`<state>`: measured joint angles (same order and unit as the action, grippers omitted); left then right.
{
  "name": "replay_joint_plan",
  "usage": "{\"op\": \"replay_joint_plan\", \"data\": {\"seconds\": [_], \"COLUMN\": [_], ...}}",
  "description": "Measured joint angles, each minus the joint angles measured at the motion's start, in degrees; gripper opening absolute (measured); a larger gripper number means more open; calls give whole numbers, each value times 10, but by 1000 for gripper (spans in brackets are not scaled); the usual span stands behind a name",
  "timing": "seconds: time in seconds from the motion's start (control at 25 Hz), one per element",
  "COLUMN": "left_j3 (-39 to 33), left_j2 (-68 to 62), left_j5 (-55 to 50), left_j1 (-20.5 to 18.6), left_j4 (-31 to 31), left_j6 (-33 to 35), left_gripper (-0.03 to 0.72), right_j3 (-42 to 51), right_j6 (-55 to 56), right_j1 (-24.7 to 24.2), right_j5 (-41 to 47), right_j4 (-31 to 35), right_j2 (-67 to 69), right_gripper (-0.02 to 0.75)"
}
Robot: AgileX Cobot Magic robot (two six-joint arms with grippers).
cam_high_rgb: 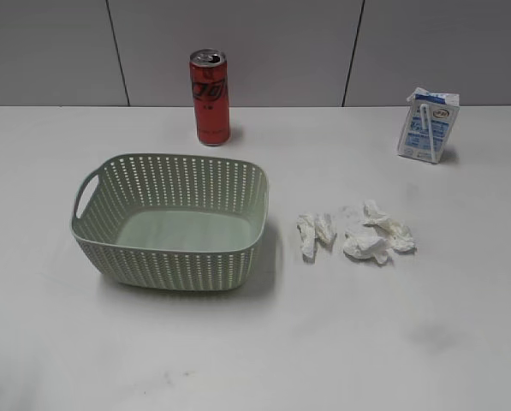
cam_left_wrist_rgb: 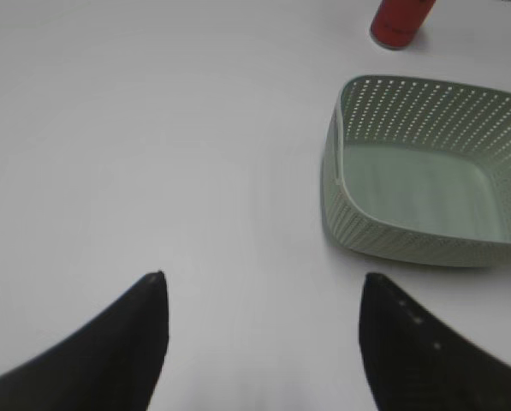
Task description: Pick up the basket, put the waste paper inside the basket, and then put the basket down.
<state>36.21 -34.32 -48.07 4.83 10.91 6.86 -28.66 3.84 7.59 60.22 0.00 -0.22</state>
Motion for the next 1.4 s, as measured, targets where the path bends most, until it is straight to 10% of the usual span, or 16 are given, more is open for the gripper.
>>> {"op": "replay_joint_plan", "data": {"seconds": [0.6, 1.4], "left_j3": [264, 420], "left_j2": [-444, -787], "left_j5": [-7, -61], "left_j1": [138, 144], "left_j4": [-58, -68], "left_j6": [-6, -26], "left_gripper": [531, 519], "right_j3": [0, 0], "right_j6": [0, 0], "right_j1": [0, 0], "right_j5": [0, 0], "right_j4": [0, 0], "right_j2": [0, 0], "right_gripper": [498, 498]}}
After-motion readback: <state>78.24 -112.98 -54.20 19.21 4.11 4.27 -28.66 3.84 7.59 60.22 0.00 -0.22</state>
